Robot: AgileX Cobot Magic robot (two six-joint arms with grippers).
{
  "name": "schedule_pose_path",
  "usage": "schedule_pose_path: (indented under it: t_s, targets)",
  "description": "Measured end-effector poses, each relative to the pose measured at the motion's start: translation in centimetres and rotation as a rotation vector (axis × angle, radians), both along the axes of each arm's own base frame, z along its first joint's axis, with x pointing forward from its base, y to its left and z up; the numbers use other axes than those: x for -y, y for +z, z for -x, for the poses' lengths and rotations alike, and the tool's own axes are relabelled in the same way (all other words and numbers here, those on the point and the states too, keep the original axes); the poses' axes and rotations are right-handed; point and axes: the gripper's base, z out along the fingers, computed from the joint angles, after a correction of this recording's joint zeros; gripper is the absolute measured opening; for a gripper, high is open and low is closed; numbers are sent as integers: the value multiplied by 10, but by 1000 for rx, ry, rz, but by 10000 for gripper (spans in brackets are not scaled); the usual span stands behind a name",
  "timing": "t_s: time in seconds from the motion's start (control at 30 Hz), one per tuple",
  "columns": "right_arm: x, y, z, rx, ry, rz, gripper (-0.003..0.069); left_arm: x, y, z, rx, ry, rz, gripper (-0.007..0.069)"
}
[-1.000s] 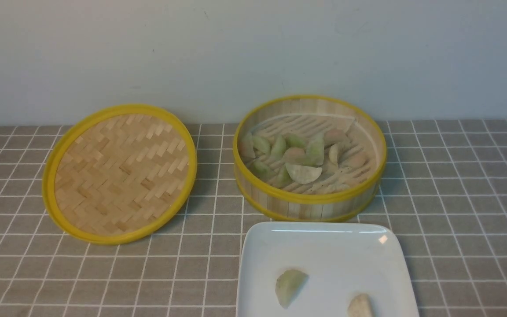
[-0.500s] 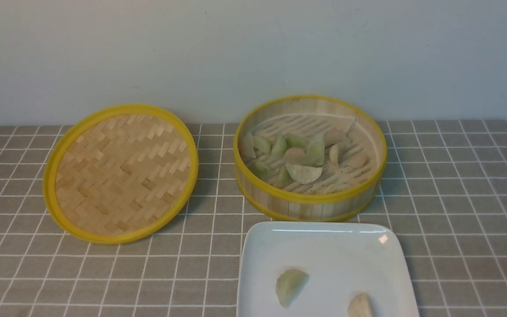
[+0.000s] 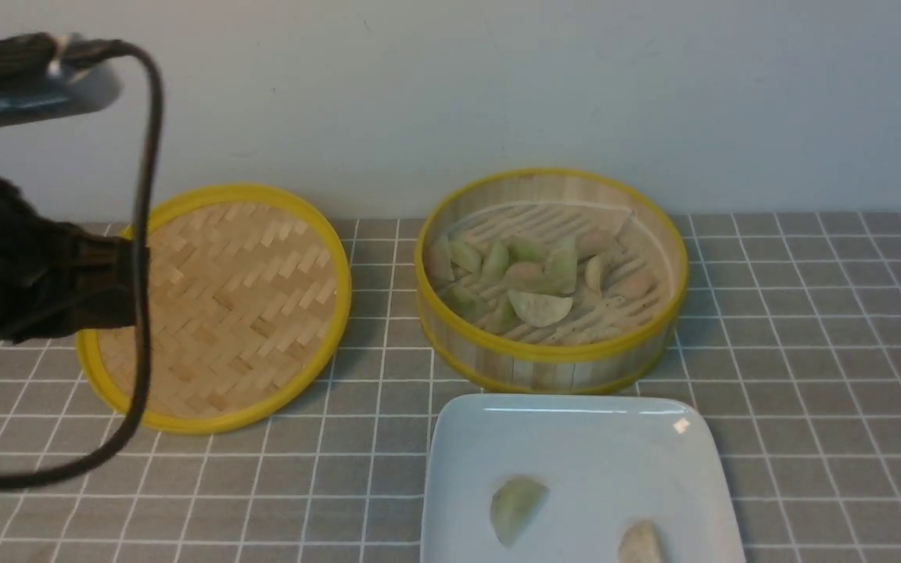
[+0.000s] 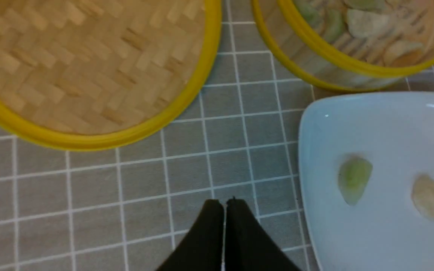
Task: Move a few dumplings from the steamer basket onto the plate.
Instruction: Use the left arm to grab a dumpling from the steamer
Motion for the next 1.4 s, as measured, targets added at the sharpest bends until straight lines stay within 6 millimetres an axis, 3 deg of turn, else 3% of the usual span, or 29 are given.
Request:
schedule_pose_path:
  t_s: [0.1, 0.13, 0.17, 0.27, 0.4, 0.43, 0.5, 0.63, 0.7, 0.77, 0.8, 0.93, 1.17, 1.4]
  targets:
    - [-5, 24, -16, -227, 65, 147, -15, 15, -5, -26, -34, -62, -15, -5]
    - [-11, 31, -32, -412, 132, 247, -15, 28, -3, -39, -34, -106, -27, -5]
    - [-15, 38, -40, -455, 160, 287, -15, 38, -3, -48, -35, -135, -37, -5]
    - [-24, 41, -68, -671, 250, 414, -15, 69, -4, -72, -34, -202, -73, -5]
    - [-31, 37, -92, -761, 299, 463, -15, 105, -10, -99, -39, -277, -112, -5]
    - [-32, 37, -93, -764, 303, 460, -15, 105, -10, -99, -39, -277, -112, -5]
    - [-35, 33, -99, -788, 326, 457, -15, 133, -21, -119, -55, -329, -123, -5]
    - [-40, 33, -99, -779, 368, 432, -15, 171, -40, -142, -59, -388, -129, -2]
    - [-41, 33, -99, -776, 375, 425, -15, 180, -45, -147, -59, -410, -136, 3]
    - [-42, 33, -99, -770, 386, 413, -15, 202, -62, -158, -67, -469, -158, 43]
    - [-42, 33, -99, -769, 386, 413, -15, 204, -64, -159, -68, -472, -160, 48]
    - [-43, 33, -99, -768, 392, 401, -15, 223, -99, -177, -104, -497, -192, 185]
    - [-43, 34, -99, -766, 393, 399, -15, 226, -147, -194, -142, -500, -294, 379]
    - [-43, 34, -100, -764, 392, 399, -15, 228, -160, -201, -111, -536, -329, 408]
